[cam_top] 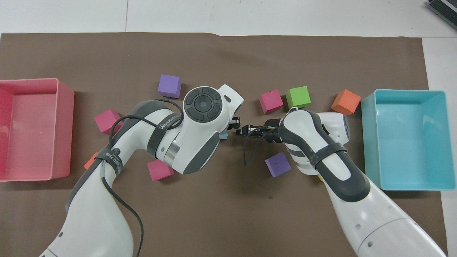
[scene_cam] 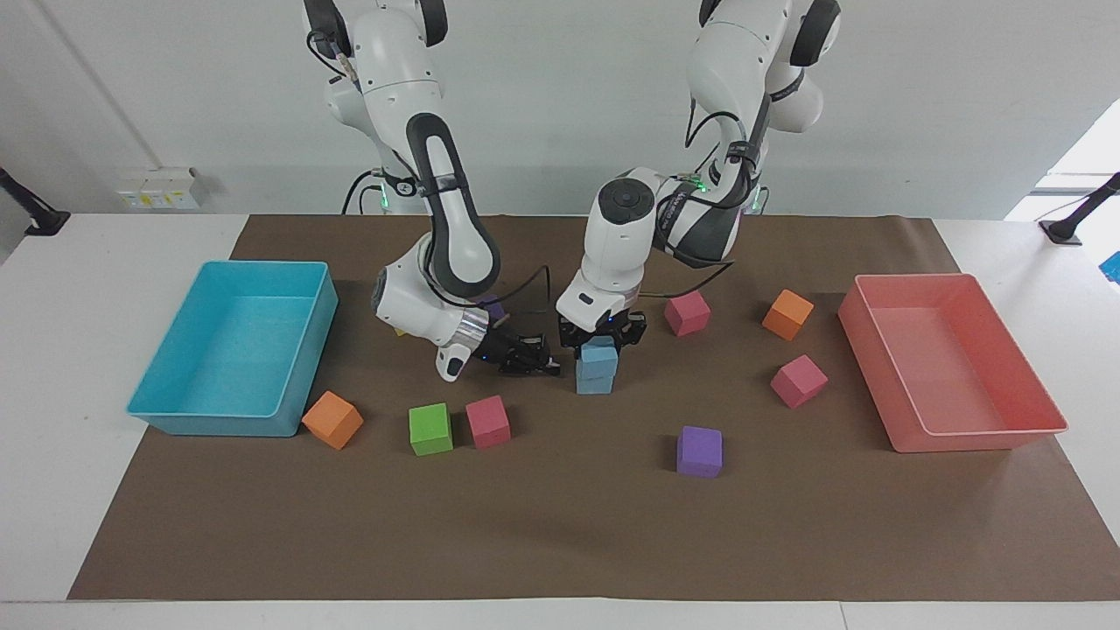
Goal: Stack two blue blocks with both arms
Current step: 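Lower the held cube onto the center cube and open the left gripper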
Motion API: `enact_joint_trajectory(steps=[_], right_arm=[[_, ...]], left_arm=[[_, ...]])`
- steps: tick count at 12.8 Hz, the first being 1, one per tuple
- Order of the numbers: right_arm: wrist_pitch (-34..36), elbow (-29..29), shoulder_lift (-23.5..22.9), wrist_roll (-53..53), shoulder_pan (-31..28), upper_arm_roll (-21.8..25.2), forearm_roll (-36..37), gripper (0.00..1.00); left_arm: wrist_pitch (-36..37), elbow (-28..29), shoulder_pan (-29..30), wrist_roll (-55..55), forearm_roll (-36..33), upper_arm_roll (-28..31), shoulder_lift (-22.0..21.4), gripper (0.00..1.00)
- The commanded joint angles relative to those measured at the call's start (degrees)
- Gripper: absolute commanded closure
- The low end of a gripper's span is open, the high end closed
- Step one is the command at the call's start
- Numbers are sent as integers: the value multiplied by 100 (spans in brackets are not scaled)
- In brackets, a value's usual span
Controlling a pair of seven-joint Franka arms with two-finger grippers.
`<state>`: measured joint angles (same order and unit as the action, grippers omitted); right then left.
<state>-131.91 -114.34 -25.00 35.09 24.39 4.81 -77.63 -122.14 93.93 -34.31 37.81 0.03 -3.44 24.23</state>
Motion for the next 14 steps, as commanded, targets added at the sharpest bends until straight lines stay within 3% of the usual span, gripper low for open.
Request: enact_joint_trajectory(steps=[1, 4, 7, 12, 14], right_arm=[[-63, -106, 74, 235, -49, -51, -138, 100], [-71, -106, 74, 235, -49, -51, -138, 100], [-124, -10, 39, 209, -57, -42, 10, 100], [-133, 113, 258, -204, -75, 90, 450, 100], [-133, 254, 311, -493, -101, 239, 1001, 100]], left_arm=[[-47, -111, -93, -28, -11, 89, 73, 7], [-47, -120, -102, -28, -11, 89, 73, 0], [-47, -103, -111, -20, 32, 89, -6, 0], [637, 107, 12, -81, 76, 89, -699, 0], [700, 754, 153, -430, 76, 89, -1356, 0]])
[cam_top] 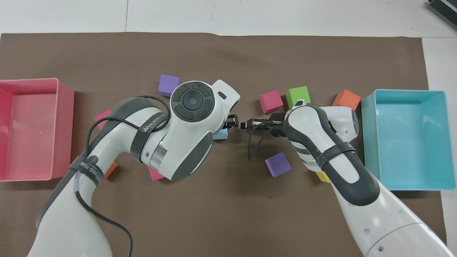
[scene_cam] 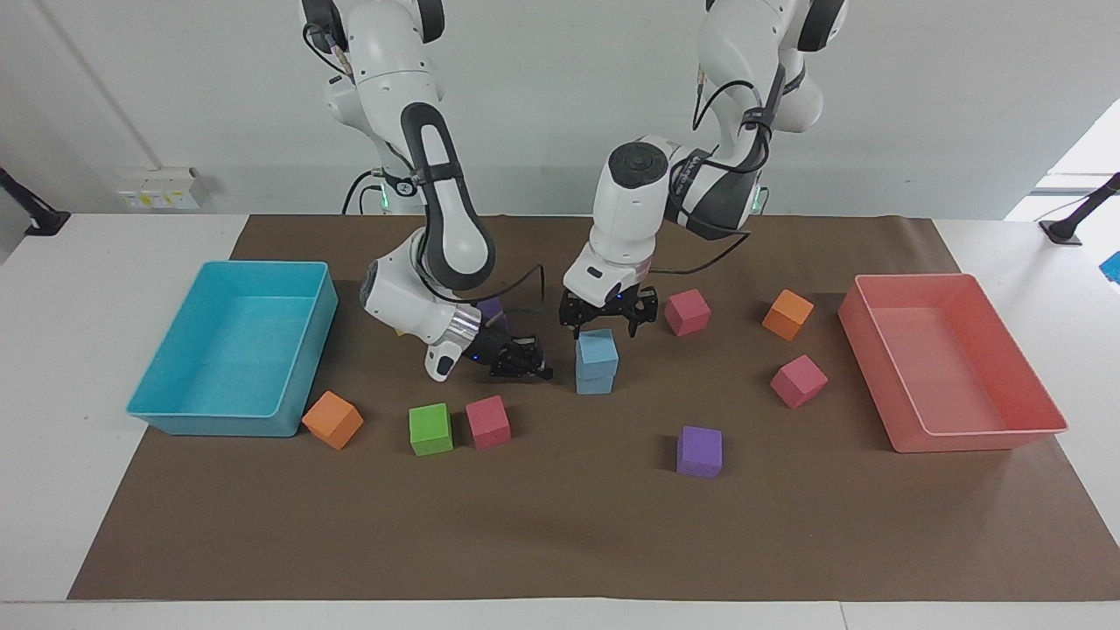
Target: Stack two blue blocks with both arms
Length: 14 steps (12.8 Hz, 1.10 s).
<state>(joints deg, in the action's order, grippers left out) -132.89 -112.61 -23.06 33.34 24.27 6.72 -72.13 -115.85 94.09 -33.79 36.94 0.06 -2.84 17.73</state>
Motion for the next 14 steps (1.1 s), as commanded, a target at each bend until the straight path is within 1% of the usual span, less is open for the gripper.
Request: enact_joint_trajectory(steps=[1, 2, 3, 4, 5, 6, 7, 8, 9, 11, 12, 14], right_arm=[[-18, 177, 152, -484, -115, 136, 837, 100], [9, 247, 187, -625, -176, 171, 1250, 100], [44, 326, 231, -775, -246, 172, 1742, 94], [79, 379, 275, -907, -325, 172, 2286, 70], [157, 432, 354, -1021, -404, 172, 2848, 31], [245, 441, 424, -1048, -466, 172, 3393, 0], [290, 459, 521, -1057, -545, 172, 3790, 0], [395, 459, 583, -1066, -589, 180, 4064, 0], [500, 476, 644, -1075, -685, 215, 4397, 0], [589, 485, 820, -1092, -826, 233, 5197, 0], [719, 485, 925, -1092, -957, 242, 5462, 0], [1158, 677, 978, -1092, -1134, 259, 5954, 0]], left_arm=[[62, 1151, 231, -589, 74, 37, -1093, 0], [62, 1538, 432, -948, 82, 29, -1488, 0], [62, 1829, 582, -1343, 91, 29, -1771, 0], [71, 2067, 740, -1600, 91, 29, -1956, 0], [71, 2261, 785, -1794, 91, 37, -2097, 0], [80, 2497, 960, -2039, 91, 55, -2316, 0], [80, 2770, 1179, -2442, 91, 55, -2614, 0], [141, 2920, 1260, -2681, 91, 64, -2843, 0], [446, 2870, 1330, -2788, 91, 90, -2915, 0], [1035, 2354, 1628, -3400, 91, 108, -2890, 0], [1281, 2063, 1812, -3665, 91, 108, -2846, 0], [1537, 1579, 2129, -4201, 91, 108, -2741, 0]])
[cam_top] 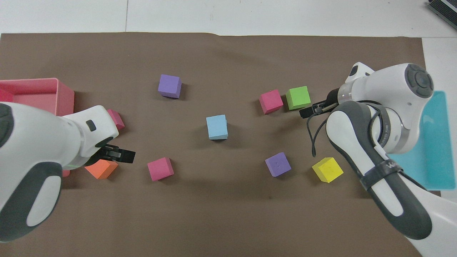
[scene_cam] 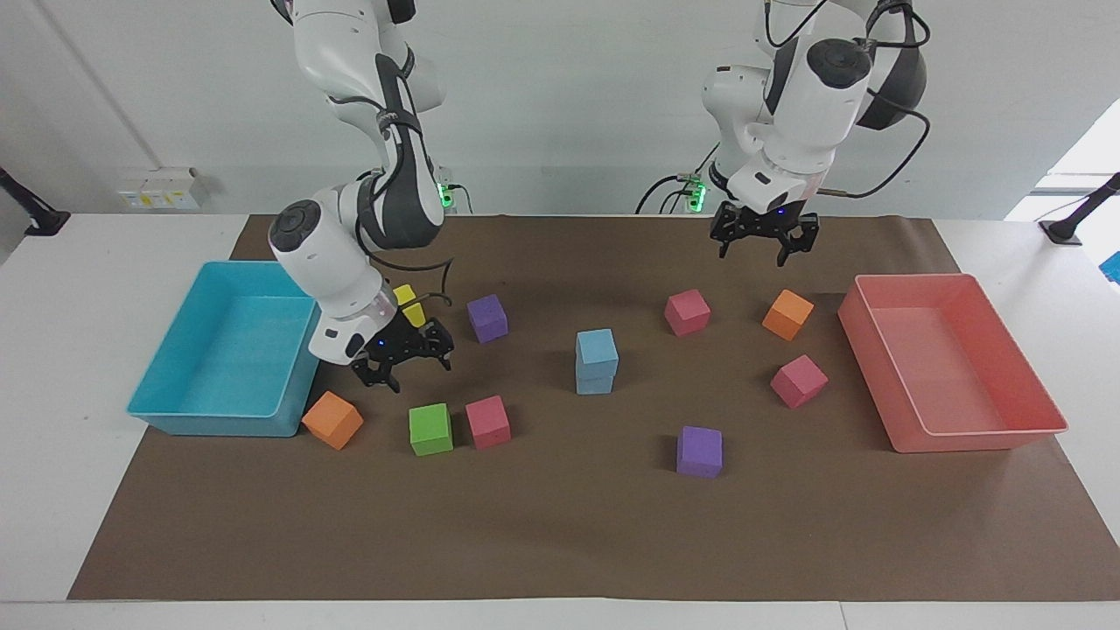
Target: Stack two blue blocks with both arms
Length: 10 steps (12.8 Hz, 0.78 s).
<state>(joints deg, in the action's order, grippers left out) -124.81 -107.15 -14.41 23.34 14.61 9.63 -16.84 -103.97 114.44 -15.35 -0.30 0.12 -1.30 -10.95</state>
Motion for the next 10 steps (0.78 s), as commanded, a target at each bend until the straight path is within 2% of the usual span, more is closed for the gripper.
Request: enact_joint_trajectory(steps=[1, 2, 5, 8, 10], right_arm=[[613, 341, 148, -110, -265, -31, 784, 0], [815, 500, 157, -189, -292, -22, 1023, 0], [1195, 695, 297, -890, -283, 92, 1113, 0], [1528, 713, 578, -2101, -379, 136, 1113, 0], [1800, 713, 789, -2465, -406, 153, 1157, 0]], left_arm=[[638, -841, 409, -628, 84, -45, 277, 0], [893, -1271, 567, -638, 102, -45, 496, 0], [1606, -2432, 858, -629, 181, -45, 997, 0], [2047, -3005, 972, -629, 155, -45, 1323, 0], [2135, -3077, 1007, -629, 146, -45, 1377, 0]])
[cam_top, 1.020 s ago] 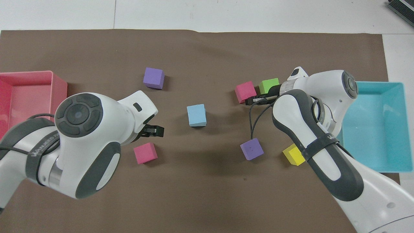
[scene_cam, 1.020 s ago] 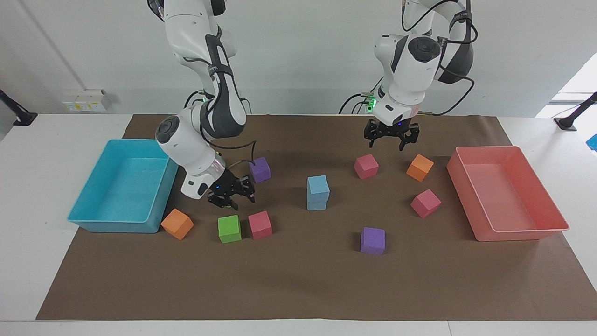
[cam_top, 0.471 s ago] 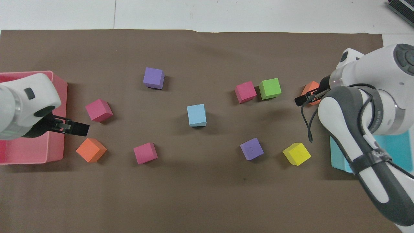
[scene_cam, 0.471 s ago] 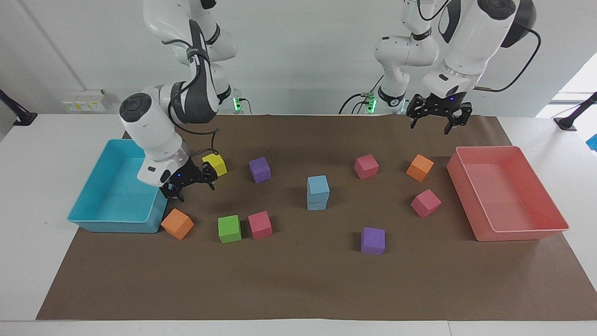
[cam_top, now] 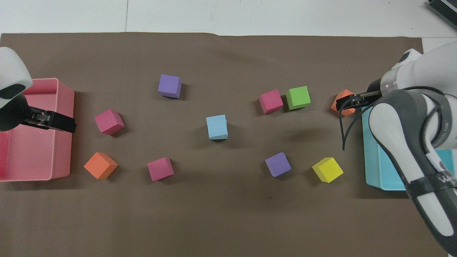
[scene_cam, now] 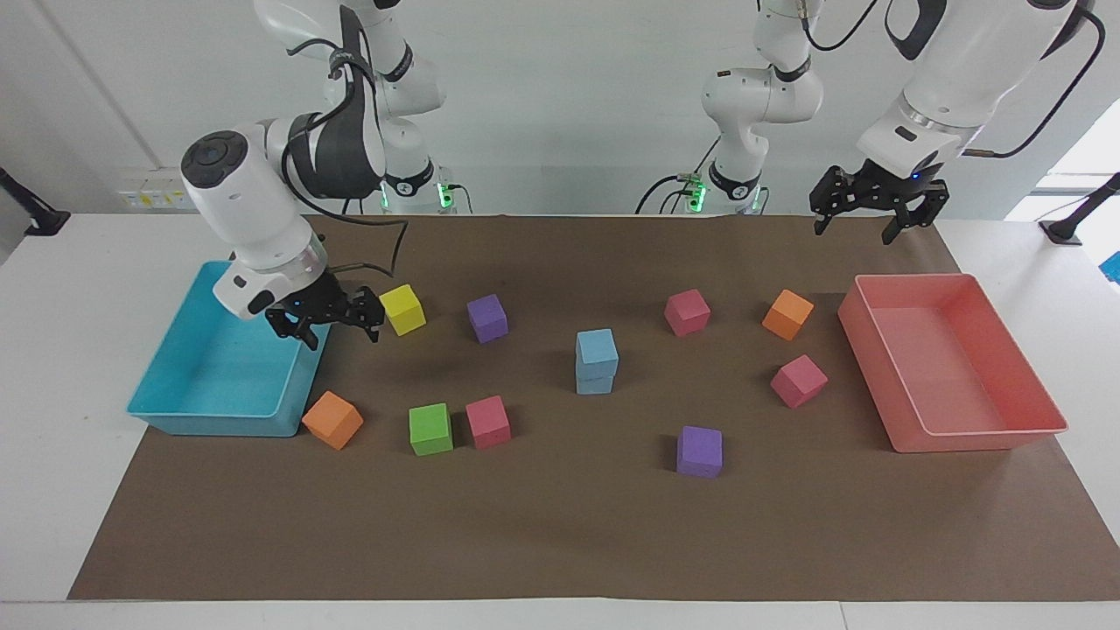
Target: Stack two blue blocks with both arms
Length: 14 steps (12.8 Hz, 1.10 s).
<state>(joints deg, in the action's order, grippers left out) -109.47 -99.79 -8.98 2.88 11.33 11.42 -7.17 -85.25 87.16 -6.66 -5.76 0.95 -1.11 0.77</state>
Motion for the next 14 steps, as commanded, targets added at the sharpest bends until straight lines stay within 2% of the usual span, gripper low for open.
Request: enact_joint_trajectory(steps=[1, 4, 8, 11, 14], right_arm=[[390, -23, 352, -429, -79, 9, 268, 0], [767, -58, 729, -272, -262, 124, 541, 0], [892, -129, 923, 696, -571, 132, 585, 0], [927, 151, 1055, 435, -492, 98, 902, 0], [1593, 757, 1056, -138, -492, 54, 805, 0]], left_arm=[[246, -341, 139, -83, 54, -64, 161, 0], [281, -165, 191, -57, 72, -64, 47, 0], [281, -165, 262, -39, 72, -64, 46, 0], [333, -165, 262, -30, 72, -64, 38, 0], [307, -165, 262, -30, 72, -64, -15, 0]])
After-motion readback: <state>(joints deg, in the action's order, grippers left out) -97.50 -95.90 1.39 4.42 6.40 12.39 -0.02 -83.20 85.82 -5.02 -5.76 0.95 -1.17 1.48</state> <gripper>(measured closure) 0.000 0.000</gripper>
